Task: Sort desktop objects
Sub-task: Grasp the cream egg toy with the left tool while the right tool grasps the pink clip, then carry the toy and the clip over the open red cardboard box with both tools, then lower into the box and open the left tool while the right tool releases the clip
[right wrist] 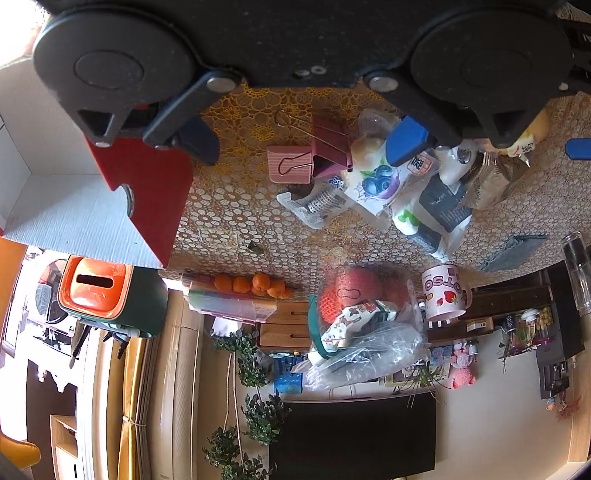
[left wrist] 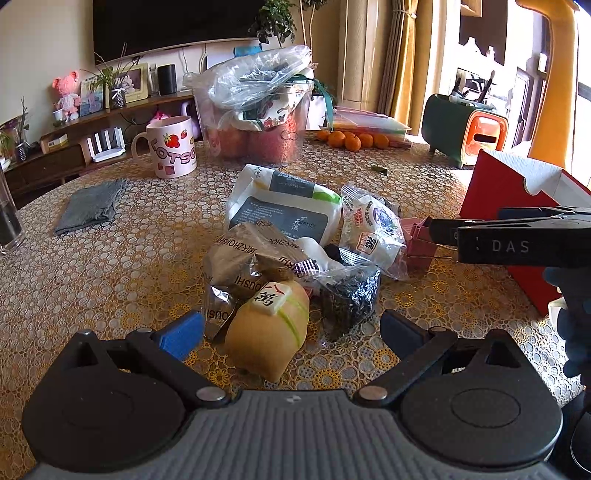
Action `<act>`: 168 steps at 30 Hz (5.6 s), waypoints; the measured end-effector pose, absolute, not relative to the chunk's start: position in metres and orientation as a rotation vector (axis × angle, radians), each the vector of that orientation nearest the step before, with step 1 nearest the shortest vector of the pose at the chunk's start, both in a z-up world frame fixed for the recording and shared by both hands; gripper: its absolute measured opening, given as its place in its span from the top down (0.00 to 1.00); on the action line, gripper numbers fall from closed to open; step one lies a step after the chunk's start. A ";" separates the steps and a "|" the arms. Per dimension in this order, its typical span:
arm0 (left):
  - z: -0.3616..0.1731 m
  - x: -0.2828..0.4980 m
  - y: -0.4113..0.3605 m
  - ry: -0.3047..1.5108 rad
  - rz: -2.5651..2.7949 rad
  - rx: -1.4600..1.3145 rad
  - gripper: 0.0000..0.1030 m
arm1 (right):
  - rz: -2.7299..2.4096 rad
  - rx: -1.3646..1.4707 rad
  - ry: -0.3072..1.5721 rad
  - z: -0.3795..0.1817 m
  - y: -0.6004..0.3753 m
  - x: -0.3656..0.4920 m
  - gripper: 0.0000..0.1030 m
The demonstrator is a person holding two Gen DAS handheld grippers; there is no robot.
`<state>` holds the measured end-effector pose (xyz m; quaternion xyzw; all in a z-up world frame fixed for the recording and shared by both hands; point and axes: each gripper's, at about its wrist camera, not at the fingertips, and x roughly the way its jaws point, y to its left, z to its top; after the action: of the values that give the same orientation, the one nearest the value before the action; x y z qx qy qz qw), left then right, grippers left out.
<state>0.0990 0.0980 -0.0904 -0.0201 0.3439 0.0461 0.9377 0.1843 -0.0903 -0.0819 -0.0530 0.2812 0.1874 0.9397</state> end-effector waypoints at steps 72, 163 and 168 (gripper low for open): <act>-0.039 0.069 0.059 0.647 0.033 -0.045 0.55 | 0.482 0.011 0.574 -0.038 -0.130 0.133 0.72; -0.087 0.309 -0.232 1.166 -0.471 0.395 0.53 | 0.307 -0.111 0.876 -0.077 -0.353 0.262 0.69; -0.075 0.302 -0.223 1.100 -0.459 0.341 0.53 | 0.304 -0.105 0.860 -0.069 -0.355 0.258 0.58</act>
<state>0.3016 -0.2234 -0.0745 0.1596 0.5154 -0.2149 0.8141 0.2580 -0.3547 -0.0695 -0.0506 0.4152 0.1469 0.8964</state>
